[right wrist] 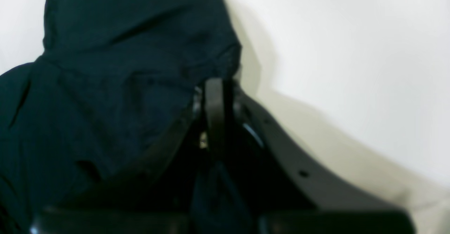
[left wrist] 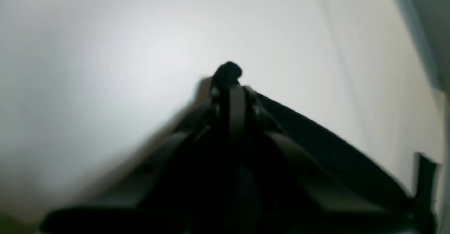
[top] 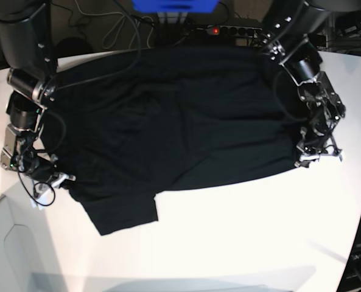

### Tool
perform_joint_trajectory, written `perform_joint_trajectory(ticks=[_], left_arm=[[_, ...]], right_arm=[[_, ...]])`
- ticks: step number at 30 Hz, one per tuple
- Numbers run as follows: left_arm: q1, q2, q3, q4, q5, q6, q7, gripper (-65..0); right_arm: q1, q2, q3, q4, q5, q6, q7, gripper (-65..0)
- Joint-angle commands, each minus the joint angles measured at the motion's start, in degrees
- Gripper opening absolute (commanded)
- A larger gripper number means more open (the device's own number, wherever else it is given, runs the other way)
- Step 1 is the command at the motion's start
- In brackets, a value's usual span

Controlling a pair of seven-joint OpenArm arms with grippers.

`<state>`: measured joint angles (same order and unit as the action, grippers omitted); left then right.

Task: Fold the T-shirt properly
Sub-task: 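Close both grippers on the hem corners and lift the hem, then carry the held hem over the shirt toward the shoulder edge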

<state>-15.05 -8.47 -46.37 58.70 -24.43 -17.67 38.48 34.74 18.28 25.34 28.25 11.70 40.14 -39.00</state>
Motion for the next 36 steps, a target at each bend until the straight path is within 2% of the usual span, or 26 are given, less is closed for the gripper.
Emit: perform_joint_trajectory(ticks=[1, 6, 14, 16, 23, 30, 36], left_arm=[[-0.6, -0.3, 0.2, 3.1, -1.4, -0.9, -0.3, -64.9], [0.9, 0.2, 0.2, 9.7, -1.3, -0.9, 4.1, -64.9], [1.8, -0.5, 0.2, 12.6, -1.0, -0.9, 3.9, -64.9], [0.5, -1.6, 0.2, 12.6, -1.0, -0.9, 4.3, -64.9], [0.1, -1.9, 1.0, 17.6, -1.0, -1.2, 5.3, -64.9], [0.5, -2.0, 6.7, 21.4, -0.9, -1.2, 6.4, -64.9], [5.0, -1.5, 10.3, 27.1, -1.2, -1.3, 6.4, -64.9]], right_arm=[[0.0, 0.7, -0.2, -0.3, -4.5, -0.1, -4.5, -65.0], [-1.9, 0.3, -0.3, 6.7, -4.5, -0.1, -4.6, -65.0], [-7.4, -1.3, -0.1, 26.5, -4.5, -0.1, -8.7, -65.0], [-8.4, -2.4, -0.1, 30.6, -4.5, -0.1, -8.8, -65.0], [-12.6, -2.6, 0.0, 42.7, -4.5, -0.1, -8.8, -65.0], [-17.1, -2.6, 0.5, 48.4, -4.5, -0.1, -8.3, -65.0], [-19.0, -2.6, 5.5, 48.4, -4.5, -0.1, -8.7, -65.0]])
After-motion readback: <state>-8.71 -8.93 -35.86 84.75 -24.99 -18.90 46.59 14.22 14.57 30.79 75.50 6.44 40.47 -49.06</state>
